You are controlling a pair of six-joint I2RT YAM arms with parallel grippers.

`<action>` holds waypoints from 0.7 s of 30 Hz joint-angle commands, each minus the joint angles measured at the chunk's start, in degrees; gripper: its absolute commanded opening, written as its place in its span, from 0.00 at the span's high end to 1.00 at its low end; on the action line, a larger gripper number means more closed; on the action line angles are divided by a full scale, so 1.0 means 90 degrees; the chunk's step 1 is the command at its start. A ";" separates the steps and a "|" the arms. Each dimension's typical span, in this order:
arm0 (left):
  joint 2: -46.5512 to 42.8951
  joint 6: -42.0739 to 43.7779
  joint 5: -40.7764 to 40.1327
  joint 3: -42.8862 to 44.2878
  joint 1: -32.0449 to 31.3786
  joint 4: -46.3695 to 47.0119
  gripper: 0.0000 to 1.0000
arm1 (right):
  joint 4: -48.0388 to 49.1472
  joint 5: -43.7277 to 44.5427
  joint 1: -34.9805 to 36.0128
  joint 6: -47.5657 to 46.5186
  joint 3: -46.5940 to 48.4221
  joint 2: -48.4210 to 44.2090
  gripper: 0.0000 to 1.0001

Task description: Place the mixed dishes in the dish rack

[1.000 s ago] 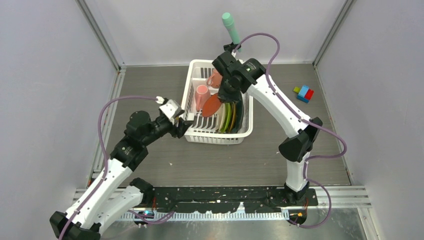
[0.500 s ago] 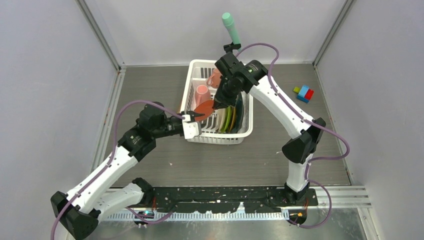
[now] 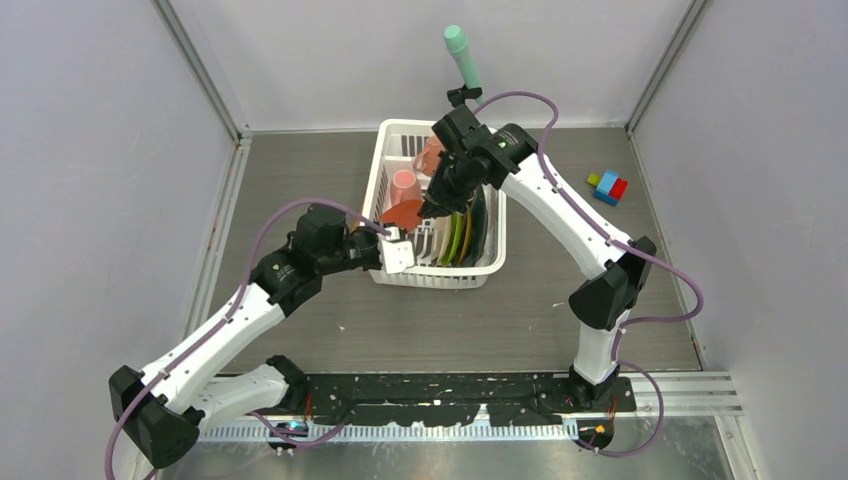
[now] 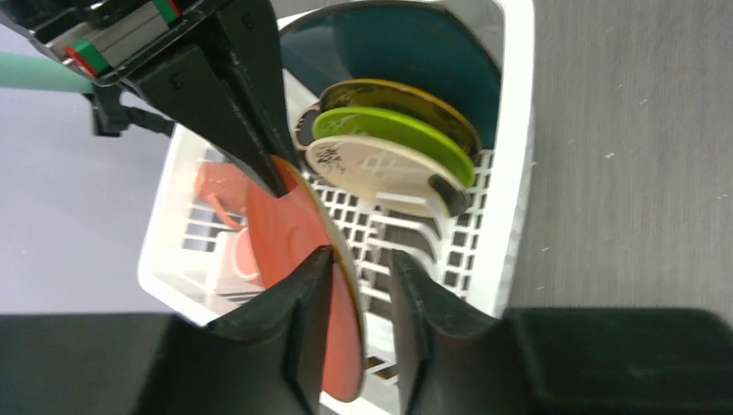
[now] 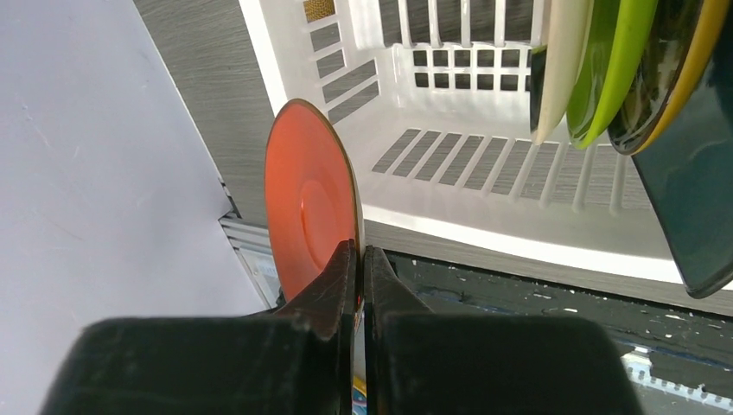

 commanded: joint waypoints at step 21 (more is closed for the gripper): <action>0.0751 -0.6526 -0.2808 -0.0028 -0.0041 0.2938 1.00 | 0.0860 0.0703 -0.1210 -0.0204 -0.1707 -0.2513 0.13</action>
